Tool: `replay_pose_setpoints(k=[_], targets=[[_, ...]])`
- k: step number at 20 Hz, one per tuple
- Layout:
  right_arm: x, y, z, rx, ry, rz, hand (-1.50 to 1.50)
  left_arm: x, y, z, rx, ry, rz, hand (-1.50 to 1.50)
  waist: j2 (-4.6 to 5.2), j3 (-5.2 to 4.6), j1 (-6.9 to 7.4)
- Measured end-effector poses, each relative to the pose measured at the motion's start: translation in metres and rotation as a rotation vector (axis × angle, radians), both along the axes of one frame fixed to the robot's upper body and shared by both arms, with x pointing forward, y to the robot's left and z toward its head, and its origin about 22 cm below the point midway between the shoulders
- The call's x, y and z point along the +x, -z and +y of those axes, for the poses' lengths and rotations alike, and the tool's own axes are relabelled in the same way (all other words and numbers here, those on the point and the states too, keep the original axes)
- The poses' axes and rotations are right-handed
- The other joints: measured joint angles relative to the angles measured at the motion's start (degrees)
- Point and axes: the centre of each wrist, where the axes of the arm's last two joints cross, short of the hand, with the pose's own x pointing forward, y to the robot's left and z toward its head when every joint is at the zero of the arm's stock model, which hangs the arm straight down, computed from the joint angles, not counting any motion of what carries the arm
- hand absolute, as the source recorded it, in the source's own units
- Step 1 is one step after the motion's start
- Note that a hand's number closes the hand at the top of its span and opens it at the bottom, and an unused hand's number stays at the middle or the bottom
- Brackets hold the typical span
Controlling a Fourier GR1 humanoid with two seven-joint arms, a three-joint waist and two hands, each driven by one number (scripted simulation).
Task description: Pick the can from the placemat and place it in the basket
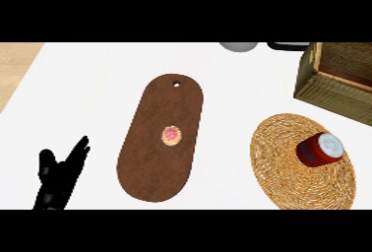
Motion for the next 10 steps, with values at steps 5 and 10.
replay_pose_setpoints(k=[5,10], targets=[[0.007,0.031,0.007,0.038,-0.015,0.015,-1.50,0.005,0.002,0.000,-0.004,0.010,0.011,0.00,-0.05,0.14,0.20],[0.013,0.069,0.016,0.061,-0.018,0.015,-1.50,0.003,0.000,-0.001,0.001,0.004,0.005,0.00,0.01,0.09,0.29]])
